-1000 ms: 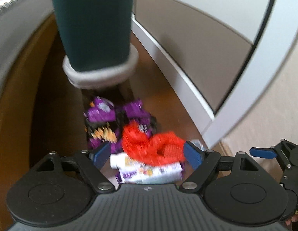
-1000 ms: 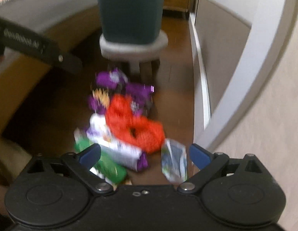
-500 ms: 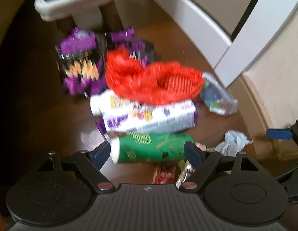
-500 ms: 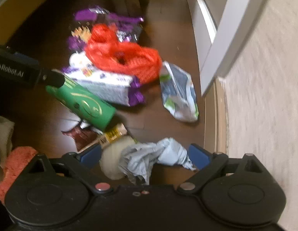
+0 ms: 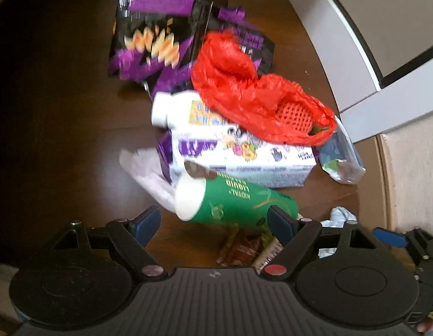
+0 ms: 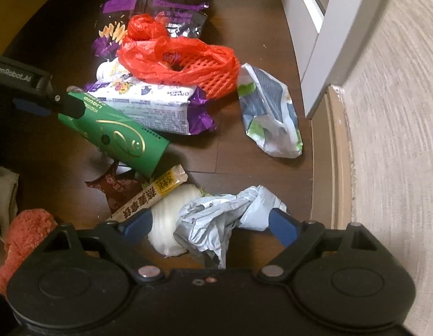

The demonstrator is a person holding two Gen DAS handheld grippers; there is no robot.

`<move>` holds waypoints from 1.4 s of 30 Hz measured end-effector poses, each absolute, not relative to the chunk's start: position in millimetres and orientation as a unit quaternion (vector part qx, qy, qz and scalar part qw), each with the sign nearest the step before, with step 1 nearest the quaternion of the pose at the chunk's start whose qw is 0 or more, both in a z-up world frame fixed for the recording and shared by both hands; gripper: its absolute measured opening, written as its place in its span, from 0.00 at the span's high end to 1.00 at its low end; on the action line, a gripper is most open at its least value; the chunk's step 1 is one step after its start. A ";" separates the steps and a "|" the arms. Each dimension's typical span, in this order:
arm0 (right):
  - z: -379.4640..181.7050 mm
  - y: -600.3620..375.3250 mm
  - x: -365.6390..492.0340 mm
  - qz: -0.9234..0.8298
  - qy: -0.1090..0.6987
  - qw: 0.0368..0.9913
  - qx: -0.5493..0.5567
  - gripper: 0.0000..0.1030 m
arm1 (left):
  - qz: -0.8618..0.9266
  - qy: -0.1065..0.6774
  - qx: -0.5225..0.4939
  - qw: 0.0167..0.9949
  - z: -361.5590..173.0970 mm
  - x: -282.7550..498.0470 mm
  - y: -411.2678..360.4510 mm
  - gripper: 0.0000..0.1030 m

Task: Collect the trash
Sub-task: 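Move both tools back down to the trash pile, then grasp the green paper cup with the left tool while the right tool grasps crumpled foil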

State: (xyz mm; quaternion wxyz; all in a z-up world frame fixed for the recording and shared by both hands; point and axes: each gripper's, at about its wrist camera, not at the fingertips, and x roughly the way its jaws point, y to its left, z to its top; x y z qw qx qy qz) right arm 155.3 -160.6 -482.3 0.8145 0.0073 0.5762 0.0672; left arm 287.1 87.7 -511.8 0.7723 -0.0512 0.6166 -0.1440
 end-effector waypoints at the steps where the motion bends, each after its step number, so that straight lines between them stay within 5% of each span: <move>1: -483.3 -161.4 155.5 0.065 0.578 0.814 0.011 0.14 | -0.141 0.626 -0.065 0.764 -516.3 288.9 89.9 0.19; 9: -485.3 -161.6 159.6 0.061 0.579 0.813 0.023 0.16 | -0.066 0.664 -0.196 0.719 -537.4 314.4 102.9 0.19; 23: -502.7 -163.9 157.7 0.058 0.586 0.807 0.041 0.25 | -0.035 0.685 -0.188 0.703 -557.5 319.6 79.4 0.19; 36: -501.5 -164.3 152.6 0.050 0.585 0.809 0.014 0.80 | -0.058 0.668 -0.226 0.707 -545.9 314.4 101.0 0.38; 42: -480.9 -163.8 146.4 0.049 0.575 0.816 -0.023 0.87 | -0.078 0.652 -0.215 0.723 -519.9 306.2 90.8 0.49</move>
